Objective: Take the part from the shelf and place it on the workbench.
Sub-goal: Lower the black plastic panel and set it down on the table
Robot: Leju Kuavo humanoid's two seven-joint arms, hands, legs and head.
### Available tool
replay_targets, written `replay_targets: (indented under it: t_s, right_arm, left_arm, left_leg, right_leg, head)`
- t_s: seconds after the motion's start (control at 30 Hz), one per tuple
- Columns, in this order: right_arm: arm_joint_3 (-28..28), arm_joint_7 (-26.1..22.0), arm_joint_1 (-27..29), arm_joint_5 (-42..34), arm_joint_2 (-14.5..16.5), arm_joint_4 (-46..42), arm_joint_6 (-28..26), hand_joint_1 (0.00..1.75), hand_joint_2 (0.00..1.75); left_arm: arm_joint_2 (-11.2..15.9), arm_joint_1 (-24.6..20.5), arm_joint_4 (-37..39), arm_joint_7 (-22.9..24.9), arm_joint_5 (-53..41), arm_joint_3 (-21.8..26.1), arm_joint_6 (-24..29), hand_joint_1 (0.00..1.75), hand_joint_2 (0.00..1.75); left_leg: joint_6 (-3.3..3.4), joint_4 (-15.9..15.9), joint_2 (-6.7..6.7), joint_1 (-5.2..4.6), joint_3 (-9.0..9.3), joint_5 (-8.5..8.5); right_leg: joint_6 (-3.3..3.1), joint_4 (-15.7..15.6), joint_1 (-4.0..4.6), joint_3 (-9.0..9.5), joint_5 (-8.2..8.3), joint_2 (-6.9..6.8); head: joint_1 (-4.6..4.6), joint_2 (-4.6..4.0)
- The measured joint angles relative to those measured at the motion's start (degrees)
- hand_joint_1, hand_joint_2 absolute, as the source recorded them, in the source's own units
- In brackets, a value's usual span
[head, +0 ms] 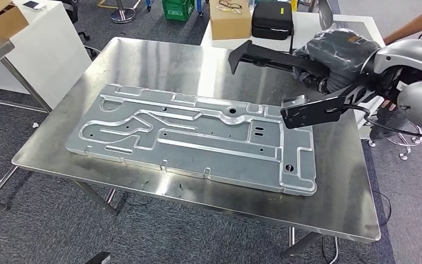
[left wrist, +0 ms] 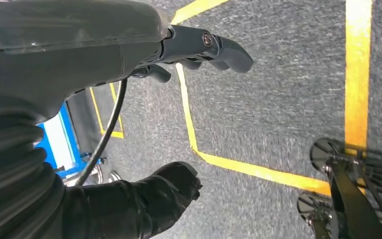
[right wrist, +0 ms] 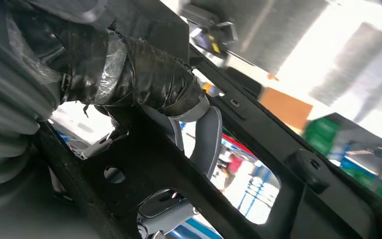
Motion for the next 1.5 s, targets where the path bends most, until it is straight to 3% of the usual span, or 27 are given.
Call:
replay_targets:
  t_s: [0.53, 0.73, 1.1, 1.33, 1.5]
  right_arm:
    - [3.46, -0.45, -0.57, -0.3, 0.01, 3.03, -0.96, 1.75, 1.75]
    - [4.8, -0.9, 0.22, -0.96, -0.02, 3.91, -4.16, 1.75, 1.75]
    - [3.68, -6.53, 12.51, 6.87, -0.07, 14.01, -17.97, 1.75, 1.75]
    - [2.05, -7.68, 20.6, 9.32, 0.57, 18.37, -21.75, 1.75, 1.75]
    - [1.17, -7.82, 22.89, 9.74, 1.01, 19.68, -22.22, 1.75, 1.75]
  left_arm:
    - [-0.01, -0.04, 0.0, -0.01, -0.35, 0.09, 0.01, 0.0, 1.75]
    - [-0.03, -0.05, 0.0, 0.02, -0.7, 0.26, 0.09, 0.0, 1.75]
    - [-0.1, -0.15, 0.0, 0.33, -2.3, 1.46, 0.18, 0.0, 1.75]
    - [-0.05, -0.18, 0.0, 0.23, -2.81, 2.35, 0.37, 0.0, 1.75]
    - [0.03, -0.2, 0.0, 0.13, -3.03, 2.77, 0.48, 0.0, 1.75]
  left_leg:
    - [-0.18, 0.25, 0.42, -0.06, -0.18, -0.01]
    - [-0.13, 0.31, 0.43, -0.12, -0.21, -0.05]
    - [-0.08, 0.51, 0.42, -0.12, -0.26, -0.08]
    - [-0.03, 0.56, 0.43, -0.12, -0.35, -0.11]
    - [-0.03, 0.56, 0.43, -0.12, -0.39, -0.12]
  right_leg:
    - [-0.02, 0.03, -0.04, -0.11, 0.09, 0.32]
    - [0.01, 0.0, -0.11, -0.11, 0.08, 0.32]
    - [0.1, -0.01, -0.09, -0.01, 0.12, 0.3]
    - [0.12, -0.01, -0.1, -0.07, 0.11, 0.31]
    - [0.13, -0.01, -0.1, -0.12, 0.1, 0.31]
  head:
    - [0.02, 0.0]
    - [0.02, 0.0]
    - [0.02, 0.02]
    - [0.02, 0.01]
    - [0.02, 0.02]
